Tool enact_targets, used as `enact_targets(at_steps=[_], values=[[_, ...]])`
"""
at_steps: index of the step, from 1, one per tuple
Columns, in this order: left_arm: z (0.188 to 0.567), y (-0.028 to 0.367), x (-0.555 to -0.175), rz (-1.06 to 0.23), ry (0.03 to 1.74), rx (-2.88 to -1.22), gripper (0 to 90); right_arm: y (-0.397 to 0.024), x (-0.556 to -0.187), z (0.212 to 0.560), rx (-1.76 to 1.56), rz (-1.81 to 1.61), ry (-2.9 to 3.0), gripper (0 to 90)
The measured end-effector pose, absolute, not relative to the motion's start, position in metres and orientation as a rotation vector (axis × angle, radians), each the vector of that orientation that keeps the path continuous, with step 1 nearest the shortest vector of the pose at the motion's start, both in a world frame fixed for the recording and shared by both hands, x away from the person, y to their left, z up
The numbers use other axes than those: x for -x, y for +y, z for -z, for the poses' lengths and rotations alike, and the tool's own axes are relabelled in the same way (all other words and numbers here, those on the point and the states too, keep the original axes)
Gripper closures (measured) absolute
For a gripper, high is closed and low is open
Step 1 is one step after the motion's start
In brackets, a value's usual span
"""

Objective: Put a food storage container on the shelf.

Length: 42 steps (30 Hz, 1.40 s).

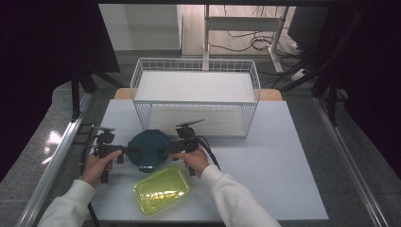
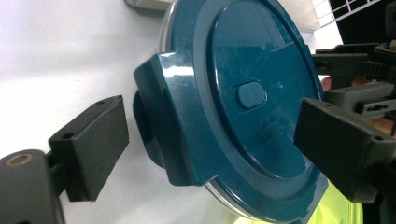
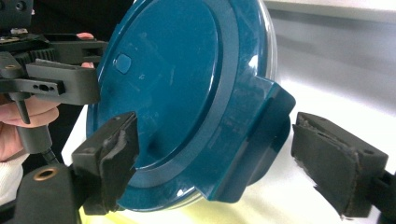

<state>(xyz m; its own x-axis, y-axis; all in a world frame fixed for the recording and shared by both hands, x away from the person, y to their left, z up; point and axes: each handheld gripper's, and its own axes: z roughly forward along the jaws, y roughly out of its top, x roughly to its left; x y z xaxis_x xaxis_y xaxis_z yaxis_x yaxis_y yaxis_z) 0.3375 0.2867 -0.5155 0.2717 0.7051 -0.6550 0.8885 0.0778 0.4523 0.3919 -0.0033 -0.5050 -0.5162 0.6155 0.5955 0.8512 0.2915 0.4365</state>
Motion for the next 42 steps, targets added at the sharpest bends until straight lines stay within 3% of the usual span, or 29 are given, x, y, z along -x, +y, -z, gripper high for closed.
enact_targets(at_steps=[11, 21, 42], values=[[0.518, 0.287, -0.337, 0.288, 1.513, -1.634, 22.6, -0.004, -0.398, 0.508, 1.380, 1.024, -2.130, 27.8], [0.517, 0.284, -0.337, 0.276, 1.559, -1.555, 27.7, -0.005, -0.398, 0.508, 1.456, 0.973, -2.046, 30.9], [0.507, 0.286, -0.331, 0.246, 1.534, -1.551, 35.5, -0.009, -0.398, 0.504, 1.529, 0.976, -1.946, 35.7]])
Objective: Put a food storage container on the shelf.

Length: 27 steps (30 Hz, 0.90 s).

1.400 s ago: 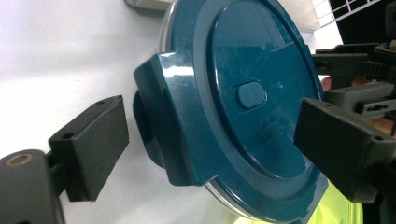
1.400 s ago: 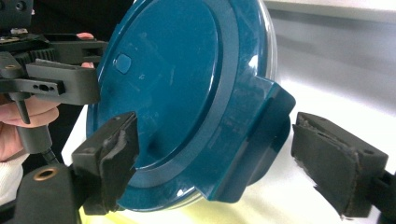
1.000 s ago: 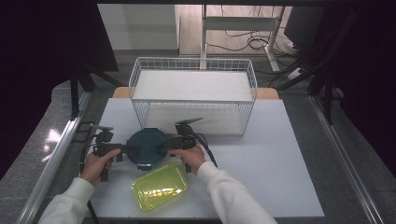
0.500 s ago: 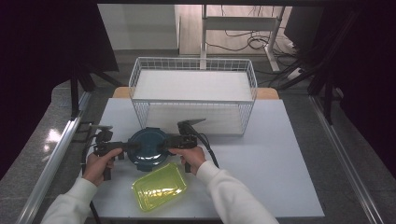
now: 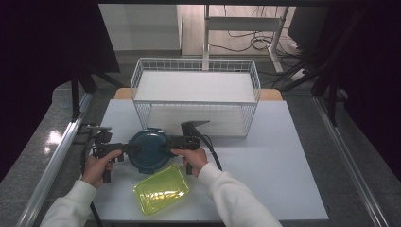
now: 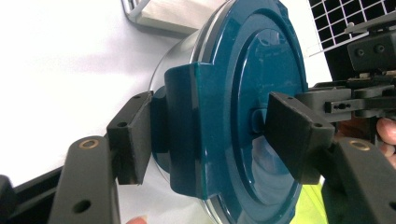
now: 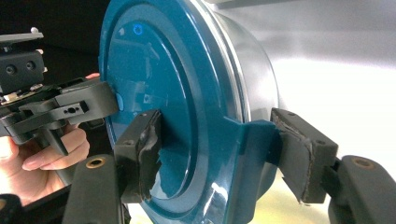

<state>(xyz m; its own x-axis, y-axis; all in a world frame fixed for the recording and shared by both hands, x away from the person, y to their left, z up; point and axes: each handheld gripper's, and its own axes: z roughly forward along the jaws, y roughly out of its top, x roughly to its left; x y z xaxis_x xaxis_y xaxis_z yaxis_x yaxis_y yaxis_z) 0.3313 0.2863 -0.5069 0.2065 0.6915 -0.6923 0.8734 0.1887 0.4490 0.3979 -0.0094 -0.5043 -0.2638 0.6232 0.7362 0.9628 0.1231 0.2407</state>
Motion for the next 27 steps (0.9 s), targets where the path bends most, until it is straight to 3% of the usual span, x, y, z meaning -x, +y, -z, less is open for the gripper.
enact_targets(at_steps=[11, 27], values=[[0.494, 0.289, -0.332, 0.209, 1.518, -1.556, 36.7, -0.008, -0.399, 0.499, 1.523, 1.032, -1.920, 35.7], [0.455, 0.279, -0.323, 0.147, 1.450, -1.568, 37.8, -0.018, -0.389, 0.460, 1.491, 1.144, -1.971, 35.4]])
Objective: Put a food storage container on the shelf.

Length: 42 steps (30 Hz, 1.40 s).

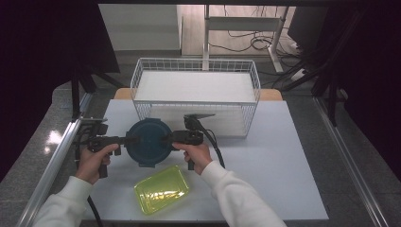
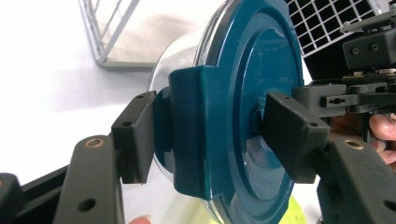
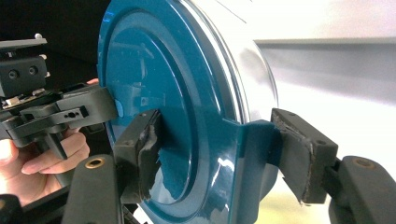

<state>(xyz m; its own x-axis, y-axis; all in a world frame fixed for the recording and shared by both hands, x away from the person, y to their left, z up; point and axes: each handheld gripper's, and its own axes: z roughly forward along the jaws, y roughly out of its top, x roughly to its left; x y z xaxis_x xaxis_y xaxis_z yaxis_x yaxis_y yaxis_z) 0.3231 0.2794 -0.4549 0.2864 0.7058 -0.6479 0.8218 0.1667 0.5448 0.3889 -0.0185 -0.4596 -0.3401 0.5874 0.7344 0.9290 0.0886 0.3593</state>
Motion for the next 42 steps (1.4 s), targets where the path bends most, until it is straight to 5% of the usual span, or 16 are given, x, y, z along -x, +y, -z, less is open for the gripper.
enact_targets(at_steps=[42], values=[[0.396, 0.211, -0.316, 0.145, 1.302, -1.588, 38.1, -0.090, -0.361, 0.383, 1.507, 1.270, -2.099, 35.3]])
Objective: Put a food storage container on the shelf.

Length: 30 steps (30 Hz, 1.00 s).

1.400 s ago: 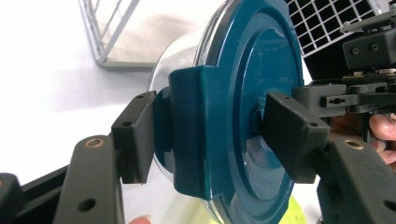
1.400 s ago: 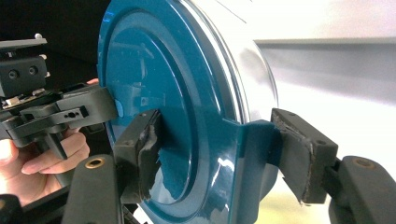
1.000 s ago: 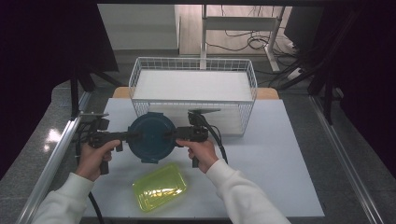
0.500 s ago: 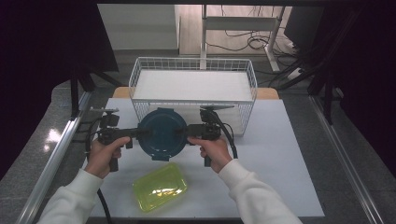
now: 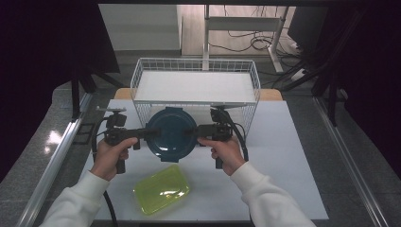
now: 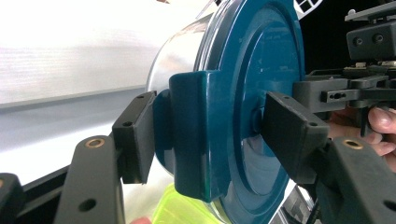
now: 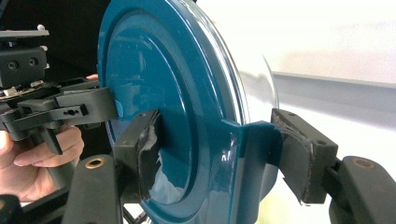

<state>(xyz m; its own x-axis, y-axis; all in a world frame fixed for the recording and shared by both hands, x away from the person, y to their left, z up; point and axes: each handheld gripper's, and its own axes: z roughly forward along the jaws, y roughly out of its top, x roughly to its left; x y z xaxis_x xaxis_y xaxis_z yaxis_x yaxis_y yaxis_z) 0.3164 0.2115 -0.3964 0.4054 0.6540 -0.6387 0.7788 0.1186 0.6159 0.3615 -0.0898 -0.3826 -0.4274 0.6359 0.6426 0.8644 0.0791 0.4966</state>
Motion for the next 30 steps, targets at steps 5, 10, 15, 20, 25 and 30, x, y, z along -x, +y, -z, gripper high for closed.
enact_targets(at_steps=[5, 10, 15, 20, 25, 30], values=[[0.388, 0.206, -0.317, 0.143, 1.286, -1.592, 38.2, -0.095, -0.359, 0.374, 1.510, 1.288, -2.112, 35.4], [0.379, 0.201, -0.318, 0.134, 1.275, -1.594, 38.2, -0.101, -0.359, 0.364, 1.510, 1.311, -2.115, 35.4], [0.368, 0.195, -0.322, 0.126, 1.260, -1.597, 38.2, -0.106, -0.360, 0.354, 1.513, 1.332, -2.123, 35.4], [0.354, 0.189, -0.328, 0.114, 1.240, -1.600, 38.2, -0.113, -0.362, 0.341, 1.515, 1.358, -2.126, 35.4], [0.342, 0.183, -0.336, 0.108, 1.214, -1.607, 38.2, -0.119, -0.367, 0.326, 1.522, 1.375, -2.141, 35.3], [0.335, 0.177, -0.344, 0.109, 1.208, -1.608, 38.2, -0.124, -0.372, 0.318, 1.534, 1.384, -2.140, 35.2]])
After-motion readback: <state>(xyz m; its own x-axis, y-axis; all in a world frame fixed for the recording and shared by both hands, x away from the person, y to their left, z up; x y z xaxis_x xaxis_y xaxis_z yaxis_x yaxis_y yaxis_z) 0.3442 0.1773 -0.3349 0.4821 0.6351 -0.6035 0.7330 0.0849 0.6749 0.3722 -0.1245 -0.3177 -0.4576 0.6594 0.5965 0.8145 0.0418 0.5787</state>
